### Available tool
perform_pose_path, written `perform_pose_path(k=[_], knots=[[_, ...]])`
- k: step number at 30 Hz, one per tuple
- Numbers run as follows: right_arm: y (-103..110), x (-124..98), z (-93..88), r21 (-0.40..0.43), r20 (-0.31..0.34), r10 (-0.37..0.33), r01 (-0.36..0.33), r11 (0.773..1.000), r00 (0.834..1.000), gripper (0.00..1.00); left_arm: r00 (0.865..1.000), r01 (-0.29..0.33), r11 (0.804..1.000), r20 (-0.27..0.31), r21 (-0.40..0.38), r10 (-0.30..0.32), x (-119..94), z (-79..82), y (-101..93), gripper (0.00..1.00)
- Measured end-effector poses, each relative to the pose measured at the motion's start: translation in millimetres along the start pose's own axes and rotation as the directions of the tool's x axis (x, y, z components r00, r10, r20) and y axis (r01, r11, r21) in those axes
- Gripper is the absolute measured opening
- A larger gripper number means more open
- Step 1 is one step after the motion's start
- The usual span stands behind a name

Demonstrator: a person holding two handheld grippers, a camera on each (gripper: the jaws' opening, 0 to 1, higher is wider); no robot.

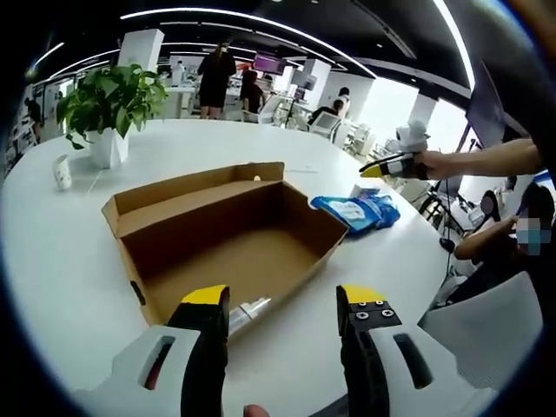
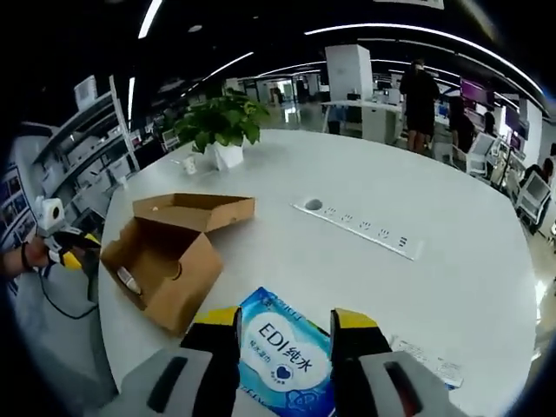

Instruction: Operate the shoe box by opening the lid, removing the specified soft item, and placing it in the target area until the item is outside and the box remains undamaged.

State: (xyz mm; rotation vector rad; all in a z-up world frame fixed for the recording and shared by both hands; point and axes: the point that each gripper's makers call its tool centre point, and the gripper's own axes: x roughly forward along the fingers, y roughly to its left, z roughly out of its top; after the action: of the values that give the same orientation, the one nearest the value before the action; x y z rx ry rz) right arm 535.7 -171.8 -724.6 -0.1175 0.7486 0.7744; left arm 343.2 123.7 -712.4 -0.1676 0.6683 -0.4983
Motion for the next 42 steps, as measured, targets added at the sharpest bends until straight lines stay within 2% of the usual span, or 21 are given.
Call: perform_pose_path(k=[3,7,13,28,34,42], knots=[[13,3,3.6,0.039,0.036,0.024,-0.025,0.999,0.999,0.38,1.000,0.002,1.000,0.001,0.002,-0.002,0,0.3,-1.1,0.50],[29,8,4.7,0.038,0.046,0.045,-0.046,0.998,0.998,0.38,1.000,0.010,1.000,-0.002,0.005,-0.010,1,0.0,-4.2,0.50],[61,12,16.4,0.047,0.096,0.091,-0.096,0.994,0.991,0.39,1.000,0.018,1.000,-0.010,0.018,-0.018,3,-1.0,-8.1,0.50],[128,27,22.4,0.029,0.122,0.180,-0.185,0.982,0.976,0.40,0.999,0.035,0.999,-0.010,0.026,-0.035,4,-0.3,-14.5,0.50],[149,28,15.3,0.013,0.114,0.210,-0.213,0.977,0.971,0.40,0.999,0.040,0.999,-0.006,0.023,-0.040,3,0.5,-15.4,0.50],[167,30,5.4,0.021,0.111,0.235,-0.239,0.971,0.966,0.39,0.999,0.047,0.999,-0.005,0.024,-0.047,5,1.1,-16.8,0.50]])
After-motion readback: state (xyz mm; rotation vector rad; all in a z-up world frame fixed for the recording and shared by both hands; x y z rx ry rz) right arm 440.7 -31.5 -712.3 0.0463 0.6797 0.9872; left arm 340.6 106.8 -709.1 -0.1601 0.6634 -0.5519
